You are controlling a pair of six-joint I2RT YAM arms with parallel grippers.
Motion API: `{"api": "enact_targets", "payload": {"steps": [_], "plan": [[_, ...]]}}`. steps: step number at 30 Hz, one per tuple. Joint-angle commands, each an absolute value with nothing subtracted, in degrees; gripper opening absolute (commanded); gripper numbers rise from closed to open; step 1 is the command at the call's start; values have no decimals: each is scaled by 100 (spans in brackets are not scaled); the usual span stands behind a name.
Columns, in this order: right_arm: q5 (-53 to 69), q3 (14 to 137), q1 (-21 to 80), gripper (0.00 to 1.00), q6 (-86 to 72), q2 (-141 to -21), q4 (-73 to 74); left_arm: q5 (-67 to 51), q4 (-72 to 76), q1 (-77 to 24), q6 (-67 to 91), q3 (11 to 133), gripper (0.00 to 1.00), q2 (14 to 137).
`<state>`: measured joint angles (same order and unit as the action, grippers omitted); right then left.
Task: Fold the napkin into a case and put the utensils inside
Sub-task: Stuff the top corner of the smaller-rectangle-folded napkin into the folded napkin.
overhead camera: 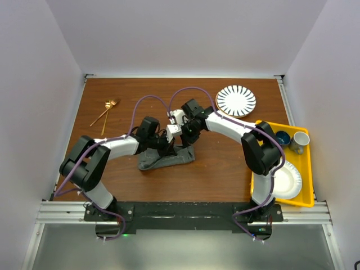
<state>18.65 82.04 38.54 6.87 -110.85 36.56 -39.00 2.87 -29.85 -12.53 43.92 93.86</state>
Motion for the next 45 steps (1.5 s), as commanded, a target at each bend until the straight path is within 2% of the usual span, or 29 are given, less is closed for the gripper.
{"api": "enact_targets", "payload": {"steps": [1, 23, 32, 45], "plan": [[2013, 8209, 3832, 0, 659, -10556, 3577, -3850, 71, -2751, -914, 4605, 0, 9571], [2013, 8104, 3691, 0, 492, -10406, 3375, -3665, -668, -2698, -1108, 5027, 0, 10011], [2021, 7893, 3691, 0, 229, -10520, 3147, -3938, 843, -2681, -502, 4140, 0, 8974], [1942, 7620, 3691, 0, -53, -10293, 2813, -4069, 651, -2637, 545, 4113, 0, 9430]]}}
